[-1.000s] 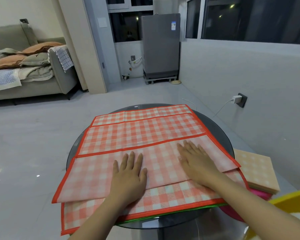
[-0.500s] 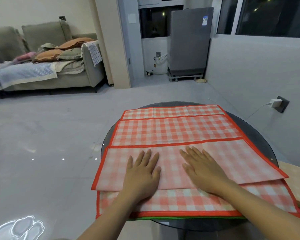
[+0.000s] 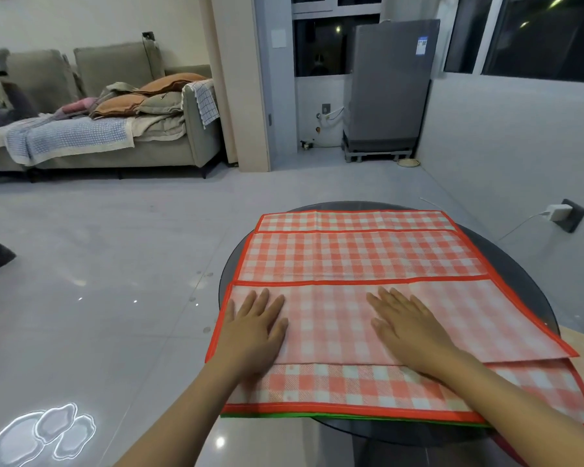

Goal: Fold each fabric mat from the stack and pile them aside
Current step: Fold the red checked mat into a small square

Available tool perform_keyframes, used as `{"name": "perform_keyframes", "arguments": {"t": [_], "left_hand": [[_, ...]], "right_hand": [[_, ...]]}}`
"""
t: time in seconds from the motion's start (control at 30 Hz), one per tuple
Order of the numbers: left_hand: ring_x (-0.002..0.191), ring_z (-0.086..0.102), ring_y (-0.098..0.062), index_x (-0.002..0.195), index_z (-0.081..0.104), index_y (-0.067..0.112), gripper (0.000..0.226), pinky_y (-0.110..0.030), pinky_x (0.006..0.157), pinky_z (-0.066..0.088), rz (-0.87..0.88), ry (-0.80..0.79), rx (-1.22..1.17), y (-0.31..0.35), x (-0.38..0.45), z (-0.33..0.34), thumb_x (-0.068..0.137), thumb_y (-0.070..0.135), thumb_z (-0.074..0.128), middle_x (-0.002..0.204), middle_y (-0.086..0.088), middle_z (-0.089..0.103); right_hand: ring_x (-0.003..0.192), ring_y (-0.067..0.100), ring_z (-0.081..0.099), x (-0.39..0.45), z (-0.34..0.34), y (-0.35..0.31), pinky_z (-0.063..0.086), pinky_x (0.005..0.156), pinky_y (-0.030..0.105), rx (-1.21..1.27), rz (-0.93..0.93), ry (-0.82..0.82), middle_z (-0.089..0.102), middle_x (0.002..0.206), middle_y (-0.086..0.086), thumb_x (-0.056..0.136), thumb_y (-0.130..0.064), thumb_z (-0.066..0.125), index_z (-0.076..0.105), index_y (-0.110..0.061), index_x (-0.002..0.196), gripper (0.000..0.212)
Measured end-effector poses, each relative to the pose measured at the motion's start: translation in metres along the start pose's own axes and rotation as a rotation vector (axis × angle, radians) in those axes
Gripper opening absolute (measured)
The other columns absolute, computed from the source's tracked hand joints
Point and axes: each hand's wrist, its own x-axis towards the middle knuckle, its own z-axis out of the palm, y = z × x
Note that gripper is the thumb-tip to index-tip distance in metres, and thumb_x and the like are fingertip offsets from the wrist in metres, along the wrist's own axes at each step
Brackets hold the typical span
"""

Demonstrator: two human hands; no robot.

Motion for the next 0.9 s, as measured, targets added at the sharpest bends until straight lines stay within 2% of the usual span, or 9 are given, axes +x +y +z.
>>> {"name": "perform_keyframes", "arguments": {"t": [0.23, 0.5, 0.7, 0.8, 0.9], "left_hand": [[0.147, 0.006, -0.014, 0.148, 0.025, 0.033, 0.051, -0.05, 0.118, -0.006, 0.097, 0.063, -0.082, 0.037, 0.042, -0.03, 0.1, 0.048, 0.018, 0.159, 0.005, 0.013], [0.143, 0.021, -0.014, 0.141, 0.039, 0.026, 0.044, -0.05, 0.118, 0.001, 0.148, 0.071, -0.154, 0.076, 0.144, -0.038, 0.101, 0.038, 0.026, 0.153, 0.002, 0.031], [0.133, 0.036, -0.019, 0.136, 0.046, 0.021, 0.04, -0.047, 0.115, 0.017, 0.132, 0.136, -0.207, 0.075, 0.217, -0.026, 0.101, 0.032, 0.03, 0.143, 0.0, 0.044], [0.123, 0.041, -0.02, 0.129, 0.052, 0.022, 0.036, -0.042, 0.11, 0.024, 0.087, 0.202, -0.225, 0.069, 0.243, -0.02, 0.099, 0.036, 0.036, 0.131, -0.001, 0.049], [0.117, 0.042, -0.02, 0.118, 0.057, 0.022, 0.032, -0.039, 0.106, 0.025, 0.077, 0.257, -0.201, 0.066, 0.257, -0.018, 0.096, 0.042, 0.044, 0.122, 0.0, 0.052]], "right_hand": [[0.145, 0.011, 0.005, 0.034, -0.023, 0.007, -0.001, 0.116, 0.03, 0.093, -0.036, 0.106, 0.011, 0.157, -0.007, 0.1, -0.042, 0.024, 0.016, -0.032, 0.148, 0.049], [0.143, 0.013, 0.018, 0.119, -0.032, 0.034, 0.006, 0.117, 0.032, 0.112, 0.018, 0.133, 0.023, 0.155, -0.005, 0.1, -0.039, 0.027, 0.026, -0.028, 0.146, 0.047], [0.14, 0.016, 0.027, 0.187, -0.032, 0.058, 0.012, 0.116, 0.037, 0.1, 0.055, 0.165, 0.034, 0.15, -0.004, 0.1, -0.034, 0.03, 0.034, -0.025, 0.143, 0.044], [0.132, 0.02, 0.034, 0.214, -0.031, 0.066, 0.017, 0.113, 0.039, 0.088, 0.105, 0.196, 0.043, 0.142, -0.002, 0.099, -0.036, 0.034, 0.042, -0.024, 0.136, 0.04], [0.121, 0.021, 0.038, 0.231, -0.03, 0.069, 0.022, 0.107, 0.038, 0.082, 0.147, 0.22, 0.05, 0.127, -0.001, 0.096, -0.035, 0.042, 0.05, -0.023, 0.12, 0.028]]}}
